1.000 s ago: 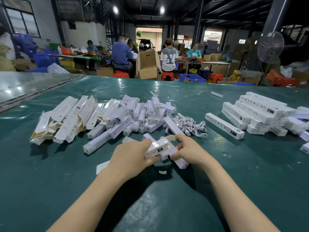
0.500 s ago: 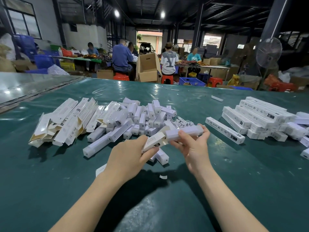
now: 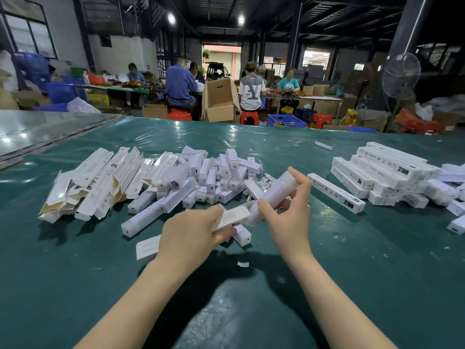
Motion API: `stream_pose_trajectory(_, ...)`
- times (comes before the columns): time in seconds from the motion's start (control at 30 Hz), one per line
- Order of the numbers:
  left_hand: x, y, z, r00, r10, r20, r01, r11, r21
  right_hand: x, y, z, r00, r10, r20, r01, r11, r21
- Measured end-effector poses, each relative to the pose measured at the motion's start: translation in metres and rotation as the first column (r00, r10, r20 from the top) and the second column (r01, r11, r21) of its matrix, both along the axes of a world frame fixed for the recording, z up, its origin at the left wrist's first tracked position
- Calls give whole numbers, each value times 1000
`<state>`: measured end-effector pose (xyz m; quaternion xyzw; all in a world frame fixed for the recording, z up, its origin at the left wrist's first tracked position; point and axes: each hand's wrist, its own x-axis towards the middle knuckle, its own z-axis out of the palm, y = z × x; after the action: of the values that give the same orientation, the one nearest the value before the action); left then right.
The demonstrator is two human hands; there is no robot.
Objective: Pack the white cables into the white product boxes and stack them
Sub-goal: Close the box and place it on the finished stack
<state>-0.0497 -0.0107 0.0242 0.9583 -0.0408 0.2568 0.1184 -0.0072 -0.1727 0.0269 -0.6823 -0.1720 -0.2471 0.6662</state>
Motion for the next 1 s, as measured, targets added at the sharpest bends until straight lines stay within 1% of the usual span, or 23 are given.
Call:
stream_pose_trajectory(0.03,0,-1,0,1000,-11,-4,11,1000,-2,-1,1,1,1000,6,5,-6,1000,22)
stream_pose_trajectory(0.13,1,-3,0,999,-34,1,34,999,-24,-2,1,6,996,78,-43,-70,985,160)
stream_pose_trajectory(0.27,1,-2,0,998,-35,-49,34,999,-13,-5,5,7,989,130,-65,-112,965,237)
stream_pose_trajectory(0.37,1,-1,-1,993,-51,-104,52,999,9,-6,8,6,993,106,-58,-84,952,295)
stream_pose_trajectory(0.43,0,-2,-1,989,-80,-128,79,997,-9,-7,8,5,994,90,-55,-69,950,305)
stream_pose_trajectory(0.6,-1,-1,4,978,-99,-181,99,995,-11,-8,6,5,999,38,-3,-36,976,216)
stream_pose_trajectory(0.7,-2,-4,5,976,-120,-181,119,993,-16,-9,10,1,997,18,-75,-5,984,180)
stream_pose_trajectory(0.73,-3,-6,4,977,-134,-168,129,991,-41,-9,13,0,997,-4,-83,15,991,135)
stream_pose_trajectory(0.77,-3,-8,4,978,-145,-147,135,988,-74,-9,14,-2,997,-44,-58,47,997,53)
stream_pose_trajectory(0.83,-4,-8,5,984,-153,-90,138,979,-150,-10,19,-7,992,-109,62,117,982,-146)
stream_pose_trajectory(0.87,-4,-8,6,986,-156,-59,141,968,-206,-11,21,-8,989,-108,101,126,973,-195)
stream_pose_trajectory(0.93,-4,-6,7,988,-153,-16,141,946,-293,-13,24,-7,992,-75,102,96,971,-220)
stream_pose_trajectory(0.97,-4,-5,7,990,-143,8,139,947,-289,-13,25,-6,997,-34,72,49,974,-223)
stream_pose_trajectory(1.0,-5,-4,7,991,-132,34,136,955,-264,-14,24,-4,999,35,12,-31,975,-221)
